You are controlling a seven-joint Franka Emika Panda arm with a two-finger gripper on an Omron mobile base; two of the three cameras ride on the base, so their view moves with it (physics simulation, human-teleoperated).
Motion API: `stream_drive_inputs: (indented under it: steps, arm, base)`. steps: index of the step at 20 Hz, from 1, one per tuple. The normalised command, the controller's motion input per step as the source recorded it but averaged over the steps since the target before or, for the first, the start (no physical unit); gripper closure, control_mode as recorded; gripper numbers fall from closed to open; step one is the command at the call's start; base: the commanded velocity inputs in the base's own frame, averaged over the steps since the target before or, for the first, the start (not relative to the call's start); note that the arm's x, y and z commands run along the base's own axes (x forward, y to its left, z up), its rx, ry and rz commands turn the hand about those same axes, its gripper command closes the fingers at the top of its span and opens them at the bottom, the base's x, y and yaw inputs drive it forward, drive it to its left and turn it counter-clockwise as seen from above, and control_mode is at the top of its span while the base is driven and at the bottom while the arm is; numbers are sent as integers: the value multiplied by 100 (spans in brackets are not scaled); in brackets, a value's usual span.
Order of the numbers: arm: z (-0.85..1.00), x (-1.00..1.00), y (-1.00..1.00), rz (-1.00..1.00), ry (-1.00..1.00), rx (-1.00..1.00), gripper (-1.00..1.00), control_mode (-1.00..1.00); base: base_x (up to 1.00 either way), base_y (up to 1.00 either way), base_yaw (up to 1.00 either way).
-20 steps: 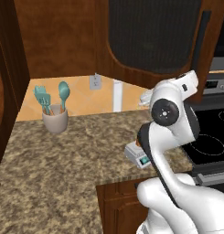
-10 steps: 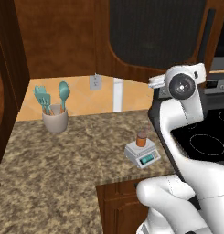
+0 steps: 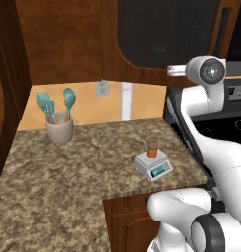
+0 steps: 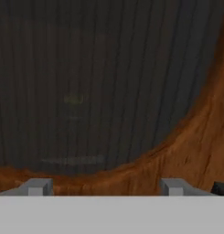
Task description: Pick the jam and place it on the digital scale for weighing, and close the cabinet.
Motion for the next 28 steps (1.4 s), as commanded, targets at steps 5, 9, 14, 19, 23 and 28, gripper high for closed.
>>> stream_drive_inputs:
  steps: [5,9,14,19,23,28]
  arm:
    - [0,63,-41,6,-16,21,-100,-100]
    - [0,55,-25,0,-10,14,-100,-100]
    - [0,53,-20,0,-7,11,-100,-100]
    - [0,51,-21,2,0,11,-100,-100]
    - [0,47,-22,0,0,10,-100,-100]
    - [0,55,-11,0,0,5,-100,-100]
  base:
    - [0,0,0]
    - [0,0,0]
    - [0,0,0]
    - [0,0,0]
    - [0,0,0]
    - [0,0,0]
